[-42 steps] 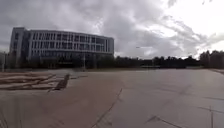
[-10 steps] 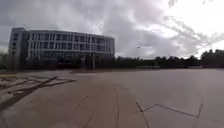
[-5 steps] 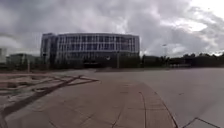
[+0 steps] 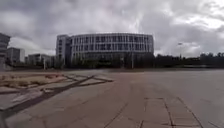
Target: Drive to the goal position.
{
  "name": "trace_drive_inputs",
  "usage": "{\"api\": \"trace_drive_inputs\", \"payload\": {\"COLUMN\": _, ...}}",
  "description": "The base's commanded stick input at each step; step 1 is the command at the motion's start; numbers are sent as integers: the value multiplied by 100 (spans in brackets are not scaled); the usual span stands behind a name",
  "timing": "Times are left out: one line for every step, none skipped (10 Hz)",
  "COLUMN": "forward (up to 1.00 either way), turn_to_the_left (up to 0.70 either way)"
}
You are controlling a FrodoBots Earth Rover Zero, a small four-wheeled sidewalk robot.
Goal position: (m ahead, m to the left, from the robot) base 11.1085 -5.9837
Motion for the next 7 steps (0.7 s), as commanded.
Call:
{"api": "trace_drive_inputs", "payload": {"forward": 70, "turn_to_the_left": 0}}
{"api": "trace_drive_inputs", "payload": {"forward": 70, "turn_to_the_left": 0}}
{"api": "trace_drive_inputs", "payload": {"forward": 70, "turn_to_the_left": 0}}
{"api": "trace_drive_inputs", "payload": {"forward": 70, "turn_to_the_left": 0}}
{"api": "trace_drive_inputs", "payload": {"forward": 70, "turn_to_the_left": 0}}
{"api": "trace_drive_inputs", "payload": {"forward": 70, "turn_to_the_left": 0}}
{"api": "trace_drive_inputs", "payload": {"forward": 70, "turn_to_the_left": 0}}
